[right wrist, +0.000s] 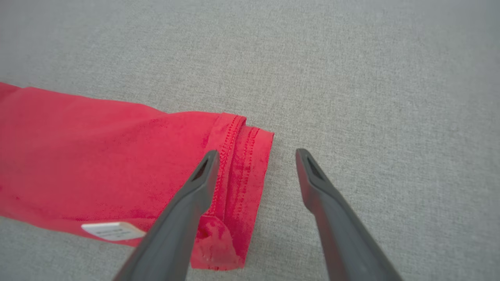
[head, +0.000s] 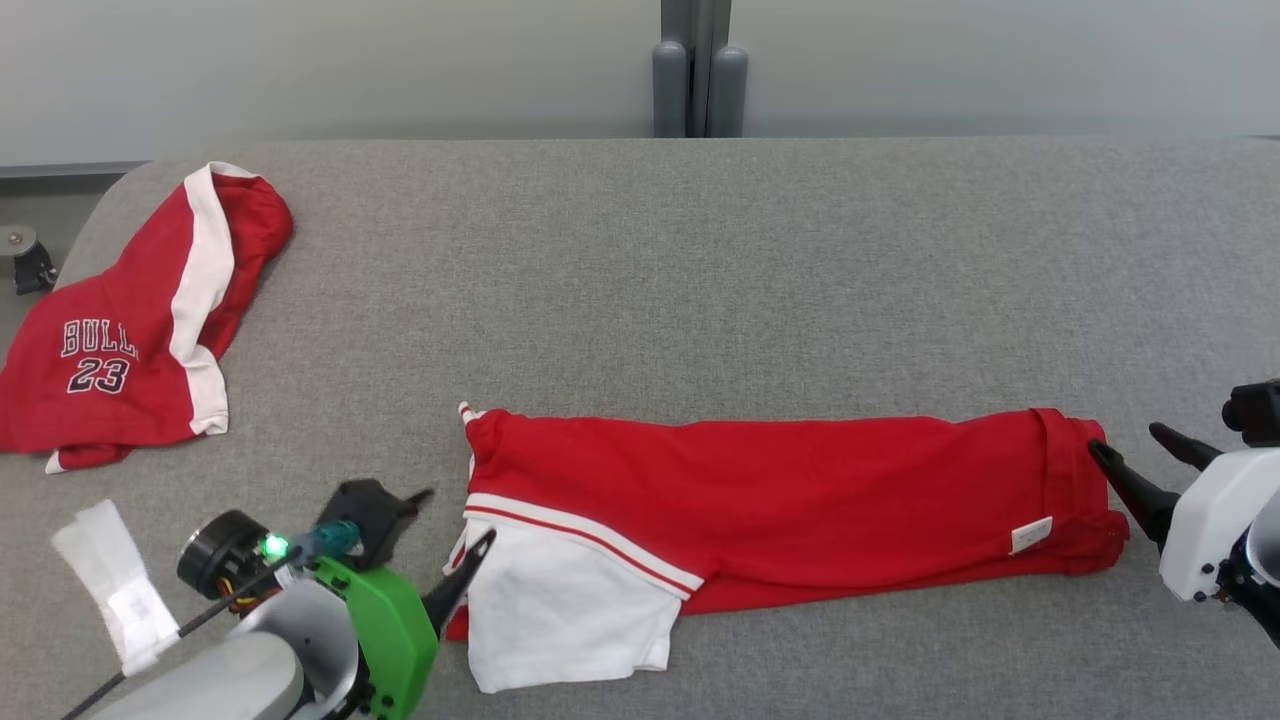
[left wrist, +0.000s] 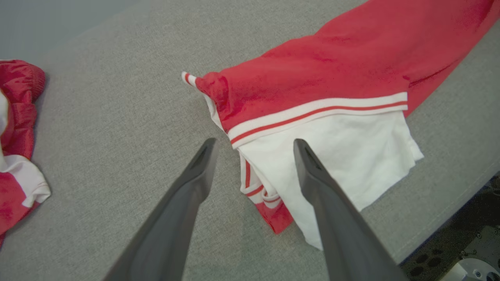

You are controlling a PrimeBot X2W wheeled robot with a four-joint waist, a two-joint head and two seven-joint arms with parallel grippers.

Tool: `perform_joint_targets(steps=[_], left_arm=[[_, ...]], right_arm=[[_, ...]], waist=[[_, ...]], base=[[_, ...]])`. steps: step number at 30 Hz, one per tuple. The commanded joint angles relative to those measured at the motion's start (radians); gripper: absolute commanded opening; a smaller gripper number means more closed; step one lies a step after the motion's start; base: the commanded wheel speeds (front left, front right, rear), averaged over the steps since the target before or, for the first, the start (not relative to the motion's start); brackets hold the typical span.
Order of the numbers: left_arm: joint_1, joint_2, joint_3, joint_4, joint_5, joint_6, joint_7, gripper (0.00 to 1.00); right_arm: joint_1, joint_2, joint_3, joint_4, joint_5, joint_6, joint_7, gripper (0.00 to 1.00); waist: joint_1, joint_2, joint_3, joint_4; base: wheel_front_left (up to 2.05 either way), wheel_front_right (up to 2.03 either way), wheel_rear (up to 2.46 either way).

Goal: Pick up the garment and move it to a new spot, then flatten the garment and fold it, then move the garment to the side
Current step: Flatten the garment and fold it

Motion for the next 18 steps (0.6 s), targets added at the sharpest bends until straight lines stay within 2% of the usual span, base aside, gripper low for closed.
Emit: perform_joint_targets(steps=[1, 3, 7, 11, 15, 18], left_arm=[[0.004, -0.014, 0.038, 0.006, -0.014, 0.031, -0.052, 1.00], [0.016, -0.040, 0.105, 0.019, -0.039, 0.081, -0.145, 1.00], [0.056, -0.103, 0.236, 0.040, -0.102, 0.150, -0.314, 1.00], [0.109, -0.190, 0.418, 0.023, -0.097, 0.182, -0.357, 1.00], [0.231, -0.302, 0.639, -0.027, 0.039, 0.161, -0.357, 1.00], [0.322, -0.397, 0.781, -0.054, 0.150, 0.114, -0.357, 1.00]], right_arm=[[-0.011, 0.008, -0.013, -0.011, -0.019, -0.002, -0.034, 1.00], [-0.013, 0.018, -0.039, -0.024, -0.037, -0.002, -0.093, 1.00], [0.000, 0.057, -0.089, -0.052, -0.106, -0.002, -0.211, 1.00], [0.040, 0.119, -0.194, -0.078, -0.199, -0.002, -0.264, 1.00], [0.105, 0.217, -0.334, -0.148, -0.337, -0.002, -0.272, 1.00], [0.196, 0.306, -0.440, -0.229, -0.443, -0.002, -0.272, 1.00]], waist=[[0.0001, 0.0000, -0.007, -0.001], [0.0001, 0.0000, -0.015, -0.004], [0.0001, 0.0000, -0.035, -0.007], [0.0001, 0.0000, -0.056, -0.010], [0.0001, 0.0000, -0.073, -0.017], [0.0001, 0.0000, -0.084, -0.021]], base=[[0.00, 0.00, 0.00], [0.00, 0.00, 0.00], [0.00, 0.00, 0.00], [0.00, 0.00, 0.00], [0.00, 0.00, 0.00], [0.00, 0.00, 0.00]])
